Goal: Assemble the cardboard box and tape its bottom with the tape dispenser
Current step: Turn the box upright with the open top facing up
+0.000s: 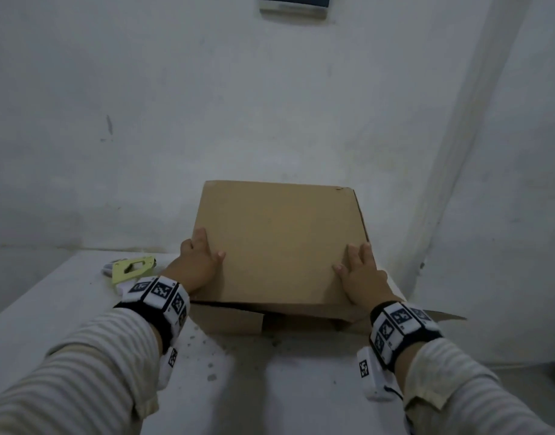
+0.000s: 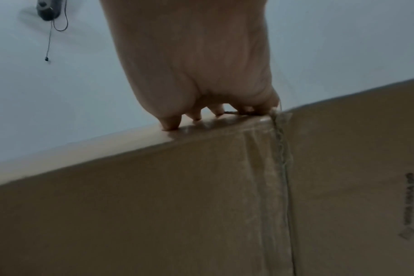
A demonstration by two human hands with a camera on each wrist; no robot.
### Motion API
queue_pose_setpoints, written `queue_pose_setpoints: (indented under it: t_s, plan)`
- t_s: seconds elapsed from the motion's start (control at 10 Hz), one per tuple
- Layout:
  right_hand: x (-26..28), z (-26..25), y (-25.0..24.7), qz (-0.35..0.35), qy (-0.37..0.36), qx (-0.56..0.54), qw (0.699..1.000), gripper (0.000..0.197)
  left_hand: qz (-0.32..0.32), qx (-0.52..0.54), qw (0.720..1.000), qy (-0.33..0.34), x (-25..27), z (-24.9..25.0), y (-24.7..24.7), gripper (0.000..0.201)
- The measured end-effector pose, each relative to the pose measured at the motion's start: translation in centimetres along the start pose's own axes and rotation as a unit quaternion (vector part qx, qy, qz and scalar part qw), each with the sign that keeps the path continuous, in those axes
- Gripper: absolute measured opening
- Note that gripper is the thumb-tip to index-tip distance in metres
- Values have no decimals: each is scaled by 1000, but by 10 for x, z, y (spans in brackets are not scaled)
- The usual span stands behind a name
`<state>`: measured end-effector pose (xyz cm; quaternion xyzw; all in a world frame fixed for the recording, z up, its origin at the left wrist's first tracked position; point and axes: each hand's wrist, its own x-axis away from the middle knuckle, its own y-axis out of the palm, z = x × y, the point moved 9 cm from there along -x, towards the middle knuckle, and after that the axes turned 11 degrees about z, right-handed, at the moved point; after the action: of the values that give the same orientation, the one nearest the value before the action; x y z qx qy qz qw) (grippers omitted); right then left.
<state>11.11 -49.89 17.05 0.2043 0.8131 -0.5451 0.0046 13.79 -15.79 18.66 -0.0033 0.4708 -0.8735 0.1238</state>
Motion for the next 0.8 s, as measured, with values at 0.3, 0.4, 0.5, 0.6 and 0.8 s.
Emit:
queue_pose_setpoints:
  t_s: [0.3,0.4,0.5,0.6,0.8]
  plan:
    - [9,-20,-28,-9,16,76,997,54,38,-37,998,41,3,9,-21,45]
    - [10,-32,-22,-21,-4,98,995,54,43,-2,999,22,-2,1,-21,35]
    - [9,-57,-5,-44,-69,112,990,54,35,96,995,-3,-1,-6,-12,31]
    - [14,-90,17,-69,-129,87,985,53,24,158,987,-20,2,-13,4,53]
    - [16,-140,38,-71,-169,89,979,53,-39,244,965,-94,14,-23,41,103]
